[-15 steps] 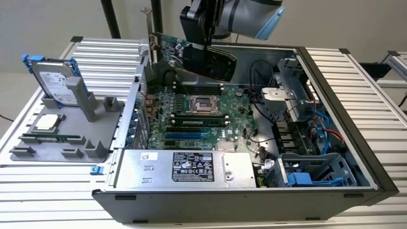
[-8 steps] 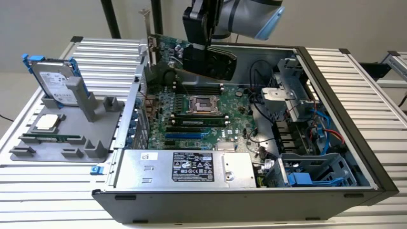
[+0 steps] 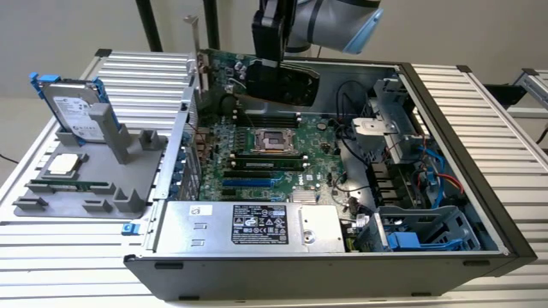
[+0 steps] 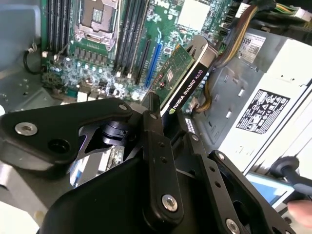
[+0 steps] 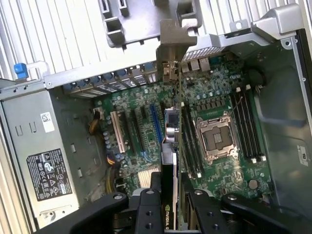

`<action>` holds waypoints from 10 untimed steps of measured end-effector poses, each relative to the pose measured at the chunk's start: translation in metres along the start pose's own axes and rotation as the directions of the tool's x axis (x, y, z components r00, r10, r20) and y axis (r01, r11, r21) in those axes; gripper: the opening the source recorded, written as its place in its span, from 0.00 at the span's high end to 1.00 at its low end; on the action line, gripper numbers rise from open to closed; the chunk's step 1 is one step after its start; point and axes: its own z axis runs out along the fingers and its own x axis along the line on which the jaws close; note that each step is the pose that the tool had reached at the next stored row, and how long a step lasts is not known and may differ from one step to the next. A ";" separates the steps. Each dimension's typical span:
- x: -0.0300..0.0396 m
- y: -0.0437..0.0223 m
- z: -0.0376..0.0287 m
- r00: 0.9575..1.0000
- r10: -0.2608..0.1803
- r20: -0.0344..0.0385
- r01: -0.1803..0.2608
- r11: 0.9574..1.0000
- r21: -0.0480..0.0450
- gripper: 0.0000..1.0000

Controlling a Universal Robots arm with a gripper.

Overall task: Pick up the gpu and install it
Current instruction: 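Insert the gpu into the slot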

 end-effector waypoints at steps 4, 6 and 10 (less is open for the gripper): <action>0.0000 0.0000 0.0000 1.000 -0.031 0.000 0.031 1.000 0.001 1.00; 0.0000 0.0000 0.0000 0.999 -0.045 -0.001 0.045 0.999 0.001 1.00; 0.0000 0.0000 0.0000 0.997 -0.071 -0.001 0.071 0.997 0.001 1.00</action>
